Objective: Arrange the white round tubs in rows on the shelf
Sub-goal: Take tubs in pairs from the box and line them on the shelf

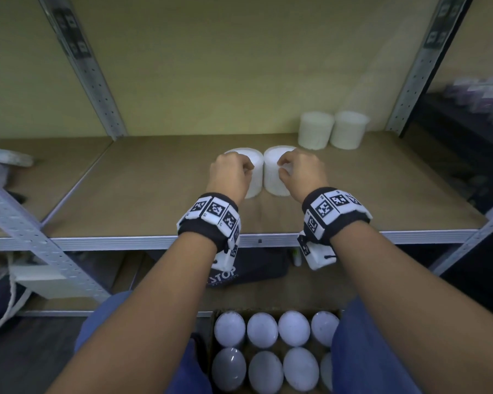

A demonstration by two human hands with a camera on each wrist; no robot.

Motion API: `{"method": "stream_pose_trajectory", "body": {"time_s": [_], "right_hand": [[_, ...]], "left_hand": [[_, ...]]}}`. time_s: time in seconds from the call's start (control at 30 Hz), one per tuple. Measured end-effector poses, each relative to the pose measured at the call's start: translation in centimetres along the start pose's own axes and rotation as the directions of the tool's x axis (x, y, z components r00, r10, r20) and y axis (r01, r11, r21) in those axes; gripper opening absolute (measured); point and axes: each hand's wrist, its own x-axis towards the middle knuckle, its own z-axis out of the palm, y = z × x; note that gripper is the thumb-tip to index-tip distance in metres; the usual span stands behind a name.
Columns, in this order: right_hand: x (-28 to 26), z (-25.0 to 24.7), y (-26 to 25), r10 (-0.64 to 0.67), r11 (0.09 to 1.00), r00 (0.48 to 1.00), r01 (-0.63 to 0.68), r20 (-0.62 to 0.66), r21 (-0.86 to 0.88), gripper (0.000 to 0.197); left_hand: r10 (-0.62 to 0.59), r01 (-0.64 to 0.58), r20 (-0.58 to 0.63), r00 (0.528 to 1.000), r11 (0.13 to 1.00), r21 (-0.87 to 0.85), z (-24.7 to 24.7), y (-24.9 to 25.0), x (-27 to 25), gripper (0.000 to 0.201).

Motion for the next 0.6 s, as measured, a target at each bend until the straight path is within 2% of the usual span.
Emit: {"method": "stream_pose_trajectory", "body": {"time_s": [0.6], "right_hand": [[5.6, 2.7, 0.6, -0.011, 1.000, 0.999, 0.011, -0.045, -0.009, 0.028]], "left_hand": [[-0.018, 0.018, -0.008, 1.000, 0.997, -0.071, 2.2, -1.5, 5.9, 0.020]]}}
